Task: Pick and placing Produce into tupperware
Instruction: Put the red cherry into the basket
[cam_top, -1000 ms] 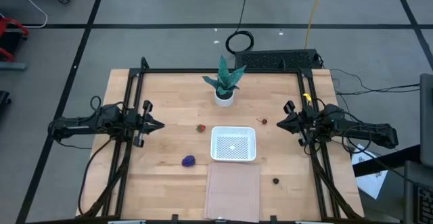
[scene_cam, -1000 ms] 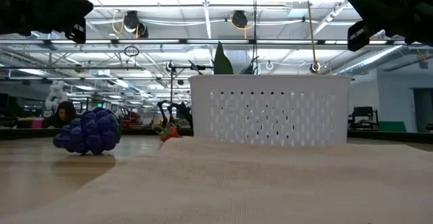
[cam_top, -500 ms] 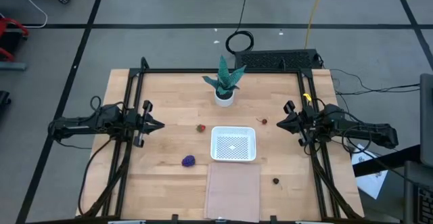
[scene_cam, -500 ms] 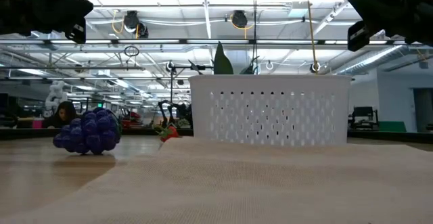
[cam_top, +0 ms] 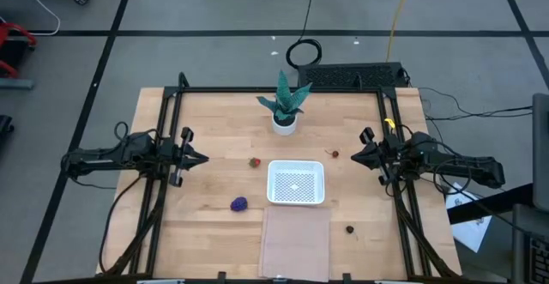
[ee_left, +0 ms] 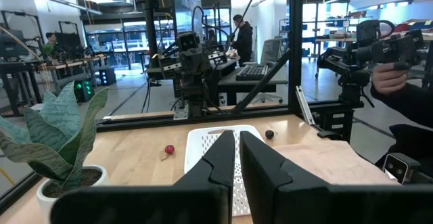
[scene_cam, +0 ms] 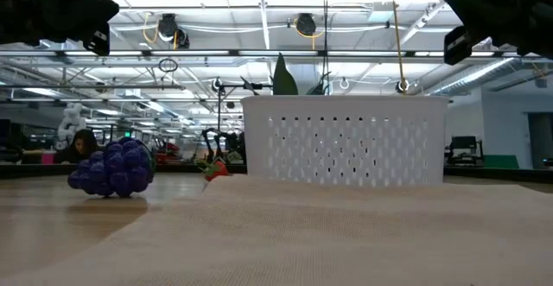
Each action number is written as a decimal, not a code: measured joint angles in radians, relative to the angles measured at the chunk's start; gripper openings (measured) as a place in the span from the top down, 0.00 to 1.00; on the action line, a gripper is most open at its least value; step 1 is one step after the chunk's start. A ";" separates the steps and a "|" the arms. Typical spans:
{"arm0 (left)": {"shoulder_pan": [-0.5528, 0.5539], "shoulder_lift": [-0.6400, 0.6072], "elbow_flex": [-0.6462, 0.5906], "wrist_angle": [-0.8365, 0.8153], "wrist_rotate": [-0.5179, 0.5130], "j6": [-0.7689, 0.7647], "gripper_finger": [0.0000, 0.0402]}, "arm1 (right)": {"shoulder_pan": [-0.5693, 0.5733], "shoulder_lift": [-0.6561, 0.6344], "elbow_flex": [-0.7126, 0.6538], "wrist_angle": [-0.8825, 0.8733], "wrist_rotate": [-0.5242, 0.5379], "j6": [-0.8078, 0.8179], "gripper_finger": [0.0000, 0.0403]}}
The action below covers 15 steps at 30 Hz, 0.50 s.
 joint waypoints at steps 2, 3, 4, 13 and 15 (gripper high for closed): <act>0.000 0.000 0.000 0.000 0.000 0.000 0.93 | 0.000 0.000 0.000 -0.001 0.000 0.000 1.00; 0.000 0.000 0.000 0.000 0.000 0.000 0.93 | 0.000 0.000 0.000 -0.002 0.000 0.000 1.00; 0.000 0.000 0.000 0.000 0.000 0.001 0.93 | 0.000 0.000 0.000 -0.003 0.000 0.001 1.00; 0.000 0.000 0.000 0.000 0.000 0.001 0.93 | 0.000 0.003 0.010 0.003 0.014 0.021 1.00; 0.000 0.000 0.000 0.000 0.000 0.001 0.93 | 0.000 0.017 0.028 -0.036 0.049 0.021 1.00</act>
